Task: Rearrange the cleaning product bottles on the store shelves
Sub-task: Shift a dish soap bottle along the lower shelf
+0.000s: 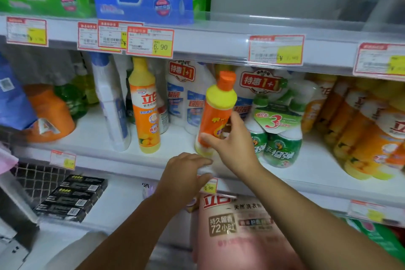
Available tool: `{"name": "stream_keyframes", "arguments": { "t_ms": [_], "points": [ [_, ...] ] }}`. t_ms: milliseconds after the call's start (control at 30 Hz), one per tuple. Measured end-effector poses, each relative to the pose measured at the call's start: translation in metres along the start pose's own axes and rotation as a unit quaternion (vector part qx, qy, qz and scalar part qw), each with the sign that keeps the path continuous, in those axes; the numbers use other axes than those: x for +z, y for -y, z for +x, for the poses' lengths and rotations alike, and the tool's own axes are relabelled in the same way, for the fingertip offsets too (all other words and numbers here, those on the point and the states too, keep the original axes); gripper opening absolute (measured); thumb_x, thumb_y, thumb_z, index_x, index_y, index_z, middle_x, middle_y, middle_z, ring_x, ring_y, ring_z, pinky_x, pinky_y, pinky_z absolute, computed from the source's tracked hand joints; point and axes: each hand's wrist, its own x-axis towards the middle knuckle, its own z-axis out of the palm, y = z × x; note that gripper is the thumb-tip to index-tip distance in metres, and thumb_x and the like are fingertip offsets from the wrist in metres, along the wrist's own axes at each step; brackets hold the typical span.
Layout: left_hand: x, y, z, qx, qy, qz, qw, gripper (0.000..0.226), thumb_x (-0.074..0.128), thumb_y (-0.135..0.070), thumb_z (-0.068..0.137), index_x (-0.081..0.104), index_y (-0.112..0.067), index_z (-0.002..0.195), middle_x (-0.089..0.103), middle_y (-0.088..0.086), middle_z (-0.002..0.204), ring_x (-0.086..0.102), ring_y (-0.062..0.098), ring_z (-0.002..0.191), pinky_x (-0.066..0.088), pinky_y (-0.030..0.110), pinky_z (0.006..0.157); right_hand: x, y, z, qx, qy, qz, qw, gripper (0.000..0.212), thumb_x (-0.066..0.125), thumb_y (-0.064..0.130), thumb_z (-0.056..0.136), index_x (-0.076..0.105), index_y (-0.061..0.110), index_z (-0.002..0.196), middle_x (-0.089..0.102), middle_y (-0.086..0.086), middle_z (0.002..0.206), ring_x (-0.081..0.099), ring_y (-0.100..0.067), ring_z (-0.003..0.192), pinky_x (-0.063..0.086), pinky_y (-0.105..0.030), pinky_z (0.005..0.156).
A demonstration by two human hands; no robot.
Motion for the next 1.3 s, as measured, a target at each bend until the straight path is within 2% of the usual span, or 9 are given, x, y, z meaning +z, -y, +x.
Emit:
{"name": "stream_keyframes", "arguments": {
  "t_ms": [100, 167, 267, 367, 467, 667, 800, 967, 1300],
  "points": [
    [0.009, -0.027, 0.007, 0.026, 0.02, -0.004, 0.999, 0.046, 0.049, -0.05, 0.078, 0.062, -0.03, 0.117, 0.063, -0.009, 0.12, 0.051, 0.015, 0.11, 0.036, 0.031, 0.093, -0.046, 0.003, -0.029, -0.007, -0.044, 0.048, 0.998, 0.049, 0.082, 0.02, 0.069, 0.05, 0.028, 0.105, 0.064, 0.009, 0.097, 0.06, 0.008, 0.083, 0.043, -0.005, 0.068],
    [0.016, -0.047, 0.01, 0.043, 0.027, -0.005, 0.999, 0.039, 0.053, -0.048, 0.082, 0.063, -0.031, 0.116, 0.064, -0.009, 0.118, 0.051, 0.015, 0.108, 0.038, 0.033, 0.092, -0.078, 0.004, -0.045, -0.009, -0.068, 0.068, 0.995, 0.05, 0.082, 0.015, 0.07, 0.048, 0.034, 0.101, 0.063, 0.018, 0.095, 0.059, 0.014, 0.081, 0.041, -0.002, 0.065],
    [0.03, -0.073, 0.015, 0.061, 0.035, -0.008, 0.997, 0.037, 0.054, -0.046, 0.084, 0.063, -0.032, 0.116, 0.064, -0.01, 0.118, 0.05, 0.015, 0.11, 0.039, 0.032, 0.093, -0.123, -0.007, -0.068, -0.001, -0.113, 0.049, 0.992, 0.053, 0.083, 0.021, 0.068, 0.051, 0.032, 0.108, 0.065, 0.017, 0.099, 0.061, 0.009, 0.086, 0.045, -0.006, 0.069],
    [0.044, -0.095, 0.019, 0.068, 0.044, -0.02, 0.997, 0.034, 0.059, -0.042, 0.085, 0.063, -0.03, 0.117, 0.062, -0.009, 0.122, 0.048, 0.013, 0.115, 0.035, 0.027, 0.094, -0.171, -0.026, -0.087, 0.02, -0.164, 0.007, 0.986, 0.05, 0.085, 0.024, 0.066, 0.052, 0.036, 0.102, 0.068, 0.011, 0.098, 0.065, -0.002, 0.088, 0.053, -0.02, 0.076],
    [0.056, -0.115, 0.023, 0.075, 0.051, -0.026, 0.996, 0.035, 0.061, -0.041, 0.085, 0.063, -0.029, 0.118, 0.061, -0.008, 0.124, 0.047, 0.014, 0.118, 0.034, 0.025, 0.094, -0.218, -0.045, -0.103, 0.039, -0.216, -0.032, 0.975, 0.049, 0.084, 0.022, 0.067, 0.052, 0.035, 0.102, 0.069, 0.009, 0.097, 0.064, 0.0, 0.085, 0.05, -0.016, 0.074],
    [0.074, -0.137, 0.034, 0.077, 0.068, -0.033, 0.994, 0.037, 0.061, -0.042, 0.085, 0.062, -0.029, 0.119, 0.06, -0.007, 0.126, 0.047, 0.016, 0.12, 0.035, 0.028, 0.095, -0.284, -0.081, -0.118, 0.077, -0.295, -0.069, 0.95, 0.053, 0.081, 0.024, 0.072, 0.055, 0.02, 0.118, 0.069, 0.003, 0.105, 0.065, -0.009, 0.092, 0.051, -0.023, 0.081],
    [0.081, -0.14, 0.038, 0.075, 0.064, -0.026, 0.995, 0.036, 0.061, -0.042, 0.085, 0.062, -0.031, 0.119, 0.059, -0.008, 0.127, 0.043, 0.016, 0.124, 0.033, 0.028, 0.095, -0.301, -0.105, -0.106, 0.098, -0.299, -0.094, 0.945, 0.046, 0.079, 0.023, 0.075, 0.055, 0.018, 0.114, 0.067, 0.005, 0.102, 0.061, -0.002, 0.084, 0.041, -0.006, 0.066],
    [0.082, -0.137, 0.04, 0.072, 0.06, -0.028, 0.995, 0.035, 0.062, -0.041, 0.085, 0.063, -0.03, 0.118, 0.06, -0.009, 0.126, 0.042, 0.015, 0.126, 0.033, 0.029, 0.098, -0.304, -0.133, -0.088, 0.116, -0.278, -0.13, 0.945, 0.054, 0.078, 0.03, 0.075, 0.053, 0.019, 0.122, 0.067, 0.003, 0.109, 0.063, -0.015, 0.092, 0.049, -0.03, 0.078],
    [0.084, -0.131, 0.044, 0.066, 0.053, -0.035, 0.996, 0.035, 0.062, -0.039, 0.084, 0.063, -0.031, 0.119, 0.059, -0.011, 0.126, 0.042, 0.011, 0.124, 0.031, 0.025, 0.095, -0.302, -0.15, -0.073, 0.153, -0.271, -0.15, 0.939, 0.055, 0.073, 0.038, 0.078, 0.048, 0.025, 0.125, 0.064, 0.001, 0.117, 0.062, -0.02, 0.102, 0.046, -0.031, 0.079]
  ]
}}
